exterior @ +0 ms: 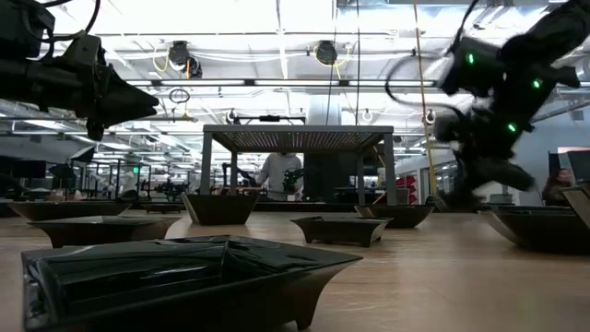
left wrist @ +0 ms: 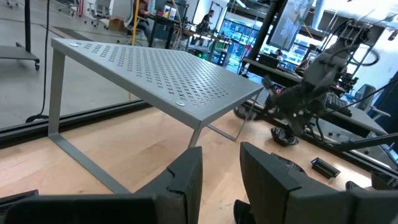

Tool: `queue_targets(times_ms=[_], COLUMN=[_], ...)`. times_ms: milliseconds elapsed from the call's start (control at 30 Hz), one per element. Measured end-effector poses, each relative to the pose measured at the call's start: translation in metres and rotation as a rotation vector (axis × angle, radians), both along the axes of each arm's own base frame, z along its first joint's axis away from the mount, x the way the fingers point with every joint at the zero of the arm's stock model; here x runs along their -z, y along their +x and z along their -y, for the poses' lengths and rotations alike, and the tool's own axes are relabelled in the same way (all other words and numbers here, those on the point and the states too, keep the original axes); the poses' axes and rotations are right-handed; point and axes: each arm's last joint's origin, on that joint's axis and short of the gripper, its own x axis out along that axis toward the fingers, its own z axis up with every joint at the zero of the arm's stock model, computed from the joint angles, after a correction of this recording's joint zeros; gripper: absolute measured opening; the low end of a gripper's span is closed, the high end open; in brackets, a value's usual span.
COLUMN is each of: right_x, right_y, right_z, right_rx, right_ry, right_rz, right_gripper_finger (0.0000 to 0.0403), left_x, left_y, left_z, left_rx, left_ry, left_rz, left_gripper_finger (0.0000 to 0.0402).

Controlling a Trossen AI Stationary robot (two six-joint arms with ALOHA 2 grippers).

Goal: Pick & Place Mini shaped plates
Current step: Put the black leaf shaped plate on the shelf

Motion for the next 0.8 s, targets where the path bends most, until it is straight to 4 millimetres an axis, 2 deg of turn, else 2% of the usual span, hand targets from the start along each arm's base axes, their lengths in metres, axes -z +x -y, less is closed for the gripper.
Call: queue_targets(times_ms=[233, 533, 667, 800], right_x=[-0.056, -0.117, -0.137, -0.142], right_y=[0.019, 0.039, 0.051, 0.066], right_z=[-0.002, 0.003, 0.002, 0.006], right_rx=[0.025, 0.018, -0.076, -0.17], right_ry=[-0.213, -0.335, -0.33, -0.298], right_rz=[0.078, 0.213, 0.382, 0.512], right_gripper_finger=[0.0, 0.0, 0.0, 0.0], left_x=[0.0, 0.0, 0.0, 0.0], left_y=[0.0, 0.0, 0.0, 0.0], left_z=[0.0, 0.0, 0.0, 0.0], left_rx=[0.0, 0.0, 0.0, 0.0], left_ry=[0.0, 0.0, 0.0, 0.0], left_rz=[0.0, 0.001, 0.0, 0.0], left_gripper_finger=[0.0111, 0.0111, 0.0111, 0.0111])
